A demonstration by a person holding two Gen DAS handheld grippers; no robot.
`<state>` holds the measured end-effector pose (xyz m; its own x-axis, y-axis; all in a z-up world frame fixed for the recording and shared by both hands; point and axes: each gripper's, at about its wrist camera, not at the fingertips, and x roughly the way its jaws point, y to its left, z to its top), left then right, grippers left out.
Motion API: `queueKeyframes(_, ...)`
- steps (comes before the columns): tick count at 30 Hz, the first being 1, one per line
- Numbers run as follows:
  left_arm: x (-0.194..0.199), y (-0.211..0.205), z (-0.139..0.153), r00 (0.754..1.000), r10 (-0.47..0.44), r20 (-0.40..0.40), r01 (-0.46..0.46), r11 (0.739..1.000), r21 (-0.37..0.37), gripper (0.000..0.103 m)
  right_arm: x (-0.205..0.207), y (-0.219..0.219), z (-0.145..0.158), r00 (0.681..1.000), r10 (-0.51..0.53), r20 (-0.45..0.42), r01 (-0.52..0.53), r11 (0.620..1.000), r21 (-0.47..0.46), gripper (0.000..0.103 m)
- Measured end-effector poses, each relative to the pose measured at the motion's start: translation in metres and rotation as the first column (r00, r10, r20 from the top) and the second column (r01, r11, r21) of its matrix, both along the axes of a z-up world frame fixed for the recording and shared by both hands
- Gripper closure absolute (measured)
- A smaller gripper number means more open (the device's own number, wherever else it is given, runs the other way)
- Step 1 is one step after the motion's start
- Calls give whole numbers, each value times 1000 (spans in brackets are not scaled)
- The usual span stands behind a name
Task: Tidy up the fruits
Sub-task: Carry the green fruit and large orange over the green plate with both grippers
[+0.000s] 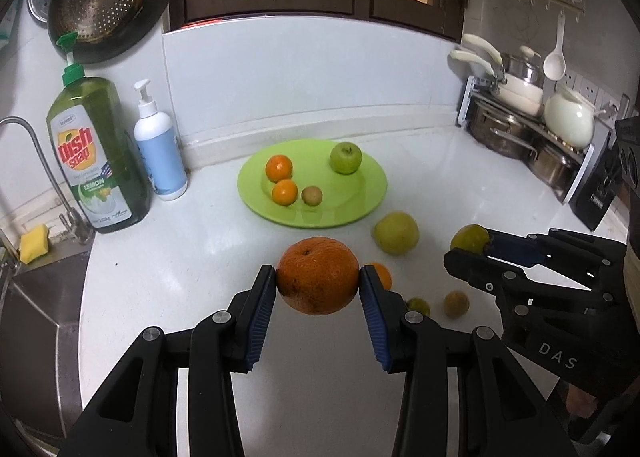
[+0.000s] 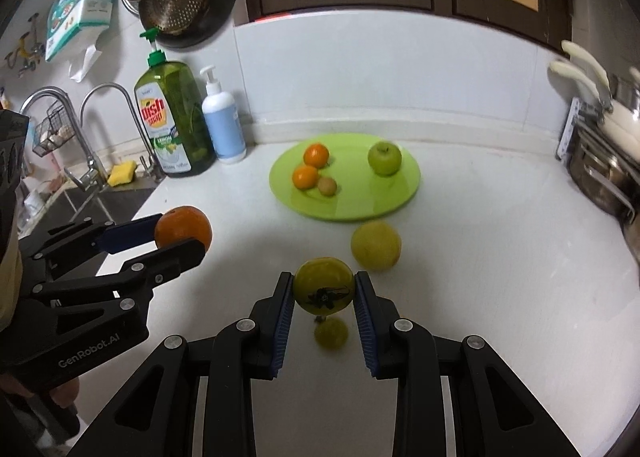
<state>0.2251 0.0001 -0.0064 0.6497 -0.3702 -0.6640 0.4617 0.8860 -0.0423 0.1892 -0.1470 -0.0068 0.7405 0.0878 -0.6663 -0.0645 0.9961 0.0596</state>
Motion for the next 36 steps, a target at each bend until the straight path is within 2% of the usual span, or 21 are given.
queueKeyframes(10,33,-18,23,1000,8,24,-7,999,-34,61,32,-18,29,998,-1,58,2,1000,-10,72)
queueKeyframes(17,60,-34,32,999,-2,39,3,1000,-16,61,64,-32,38,998,-5,56,6,1000,-10,72)
queueKeyframes(28,113,-59,27,999,-22,24,21,999,25,61,123,-52,26,1000,6,-17,-6,1000,4,72)
queueKeyframes(36,154,-73,4,999,-25,-38,27,999,46,61,164,-60,5,996,18,-85,-18,1000,7,72)
